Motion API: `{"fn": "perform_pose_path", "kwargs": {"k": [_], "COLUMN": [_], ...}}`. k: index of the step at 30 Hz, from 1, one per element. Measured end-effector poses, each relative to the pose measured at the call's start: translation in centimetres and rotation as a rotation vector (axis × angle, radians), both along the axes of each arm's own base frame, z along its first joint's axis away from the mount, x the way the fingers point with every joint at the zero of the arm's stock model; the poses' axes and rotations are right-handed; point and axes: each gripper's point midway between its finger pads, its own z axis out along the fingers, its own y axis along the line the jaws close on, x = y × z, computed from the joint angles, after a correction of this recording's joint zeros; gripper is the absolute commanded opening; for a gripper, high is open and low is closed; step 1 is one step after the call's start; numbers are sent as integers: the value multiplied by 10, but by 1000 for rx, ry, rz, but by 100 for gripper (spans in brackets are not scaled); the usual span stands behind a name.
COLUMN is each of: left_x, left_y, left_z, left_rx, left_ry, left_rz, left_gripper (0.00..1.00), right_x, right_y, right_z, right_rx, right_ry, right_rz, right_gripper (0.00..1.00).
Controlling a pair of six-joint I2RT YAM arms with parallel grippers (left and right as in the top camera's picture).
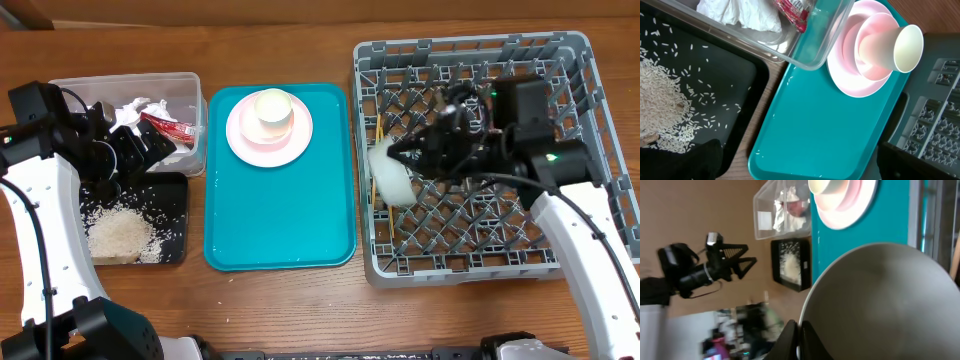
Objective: Sort waste into correct bins and load items into the dishwasher
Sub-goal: 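Carry the grey bowl with the right gripper and set it in the rack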
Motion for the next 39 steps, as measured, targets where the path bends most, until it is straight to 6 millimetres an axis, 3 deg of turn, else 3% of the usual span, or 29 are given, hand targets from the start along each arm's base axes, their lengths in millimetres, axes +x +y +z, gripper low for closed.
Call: {"fn": "perform_pose_path", "kwargs": {"k": [13, 21, 27, 33, 39], "left_x": [0, 0, 0, 0, 0], "left_y": [0, 0, 0, 0, 0], "left_z": [0, 0, 0, 0, 0], "left_rx": [1, 0, 0, 0, 0], "left_ry": [0, 0, 0, 0, 0], "left_rz": [0, 0, 0, 0, 0], "left_gripper": [100, 100, 100, 100, 100], "right_x": [-17, -28, -25, -18, -13], "right_y": [-47, -59, -73, -106, -140], "right_z": [-60, -77, -87, -100, -120], "right_rx": [145, 192, 159, 88, -35], "right_ry": [209, 240, 227, 223, 234], "right_rz": [-99, -118, -163, -275, -388], "right_gripper": [4, 4, 19, 33, 39]}}
